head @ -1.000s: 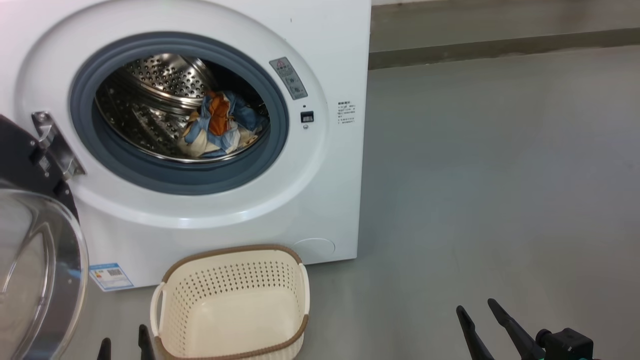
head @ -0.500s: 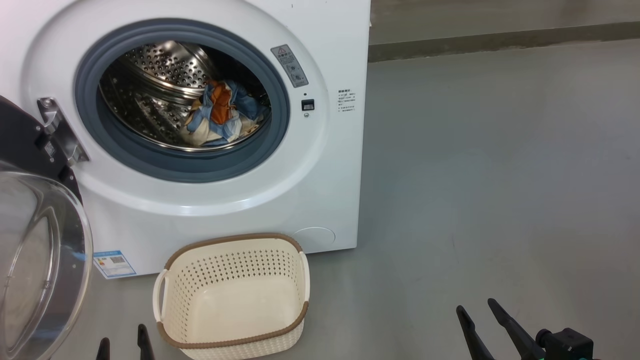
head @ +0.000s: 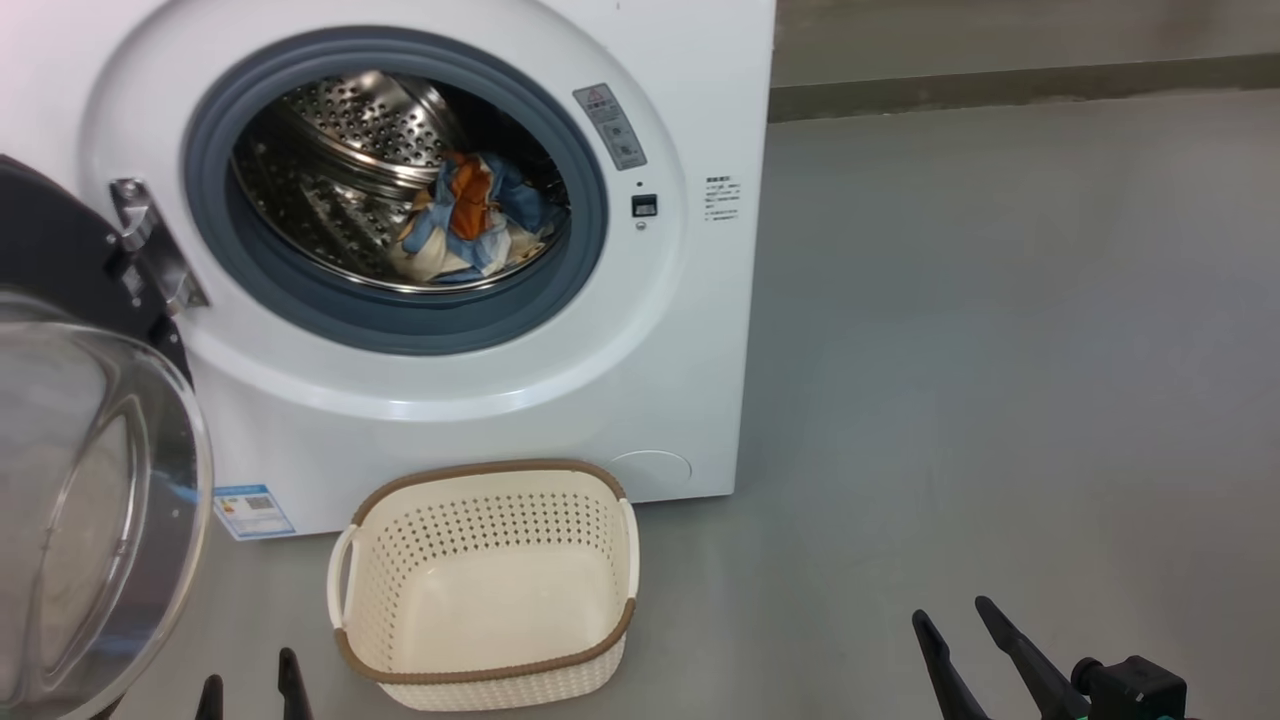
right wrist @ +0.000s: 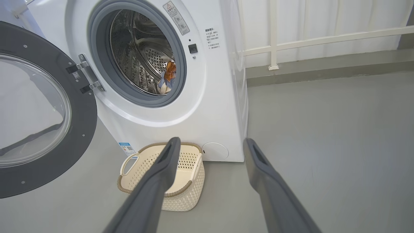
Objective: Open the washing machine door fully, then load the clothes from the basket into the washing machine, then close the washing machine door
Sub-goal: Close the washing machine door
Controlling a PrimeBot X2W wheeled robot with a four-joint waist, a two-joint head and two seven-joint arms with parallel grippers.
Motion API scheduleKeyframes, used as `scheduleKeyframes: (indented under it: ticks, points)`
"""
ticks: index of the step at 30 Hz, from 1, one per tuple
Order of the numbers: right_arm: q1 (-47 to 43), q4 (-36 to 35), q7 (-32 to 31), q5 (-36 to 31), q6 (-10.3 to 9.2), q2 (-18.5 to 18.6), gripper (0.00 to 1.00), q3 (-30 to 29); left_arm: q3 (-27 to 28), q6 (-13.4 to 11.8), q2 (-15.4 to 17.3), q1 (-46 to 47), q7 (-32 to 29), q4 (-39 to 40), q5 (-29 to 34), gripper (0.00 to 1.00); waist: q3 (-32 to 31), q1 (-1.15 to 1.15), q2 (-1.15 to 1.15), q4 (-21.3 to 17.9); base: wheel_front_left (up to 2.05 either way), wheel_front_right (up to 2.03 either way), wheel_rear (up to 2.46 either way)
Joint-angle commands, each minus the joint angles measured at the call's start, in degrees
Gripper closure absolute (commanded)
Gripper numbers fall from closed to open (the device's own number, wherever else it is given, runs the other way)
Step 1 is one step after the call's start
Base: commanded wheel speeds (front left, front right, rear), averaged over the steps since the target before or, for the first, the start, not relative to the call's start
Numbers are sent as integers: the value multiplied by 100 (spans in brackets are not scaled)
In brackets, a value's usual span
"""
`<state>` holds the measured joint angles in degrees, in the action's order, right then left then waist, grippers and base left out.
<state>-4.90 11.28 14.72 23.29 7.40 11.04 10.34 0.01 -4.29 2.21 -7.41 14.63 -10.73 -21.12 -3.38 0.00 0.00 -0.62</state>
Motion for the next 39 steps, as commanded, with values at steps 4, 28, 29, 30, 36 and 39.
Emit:
scheduleKeyframes:
  ticks: [4,28,29,30,36,39]
  points:
    - [109,-130,28,-41,9,55,0,128,158,-36,66,103,37,156,80,0,-16,0,0,253,0,0,0]
    - [154,-120,28,-34,9,53,0,194,115,-52,66,24,37,223,94,0,-93,0,0,1731,0,0,0]
    - [158,-122,28,-35,9,48,0,197,109,-61,66,21,37,230,99,0,-100,0,0,1790,0,0,0]
    - [163,-122,28,-36,9,43,0,197,108,-57,66,18,37,229,104,0,-108,0,0,1846,0,0,0]
    - [187,-115,28,-42,9,37,0,225,136,5,66,20,37,193,170,0,-143,0,0,2158,0,0,0]
    - [197,-107,28,-43,9,40,0,228,149,27,66,25,37,189,192,0,-153,0,0,2300,0,0,0]
